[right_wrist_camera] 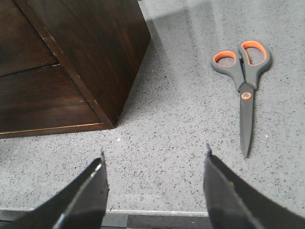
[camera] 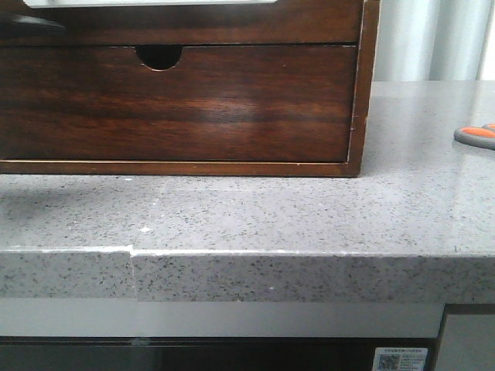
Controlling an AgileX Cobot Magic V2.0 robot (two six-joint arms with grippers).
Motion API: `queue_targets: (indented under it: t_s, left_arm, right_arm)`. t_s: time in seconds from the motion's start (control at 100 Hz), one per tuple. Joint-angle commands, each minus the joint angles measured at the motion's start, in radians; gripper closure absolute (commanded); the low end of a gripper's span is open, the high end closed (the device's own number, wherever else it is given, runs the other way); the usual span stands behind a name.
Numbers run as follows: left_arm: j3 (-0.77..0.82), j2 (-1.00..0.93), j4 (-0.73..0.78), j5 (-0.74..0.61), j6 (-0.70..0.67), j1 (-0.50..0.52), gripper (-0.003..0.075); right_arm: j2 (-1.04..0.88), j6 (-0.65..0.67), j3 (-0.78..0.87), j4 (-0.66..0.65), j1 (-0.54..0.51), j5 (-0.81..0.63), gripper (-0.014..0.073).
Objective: Put scissors in drawer with both arms
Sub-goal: 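Grasp the white drawer handle with the left gripper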
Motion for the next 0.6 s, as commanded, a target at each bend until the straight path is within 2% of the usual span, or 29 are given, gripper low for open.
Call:
queue_targets:
  t_s: [0.0, 0.14, 0.59]
  left_arm:
    - [-0.032, -0.014, -0.069, 0.037, 0.005, -0.003, 0.0398]
    - [-0.032, -0.014, -0.069, 0.037, 0.005, -0.003, 0.0356]
    - [-0.05, -0.014, -0.069, 0.035, 0.005, -0.003, 0.0319]
  right_arm:
    - [0.019, -0.001, -0.032, -0.007, -0.007, -0.07, 0.0204]
    - [0.019, -0.001, -0.032, -0.007, -0.007, -0.07, 0.0204]
    - [0.019, -0.001, -0.032, -0.007, -0.007, -0.07, 0.0204]
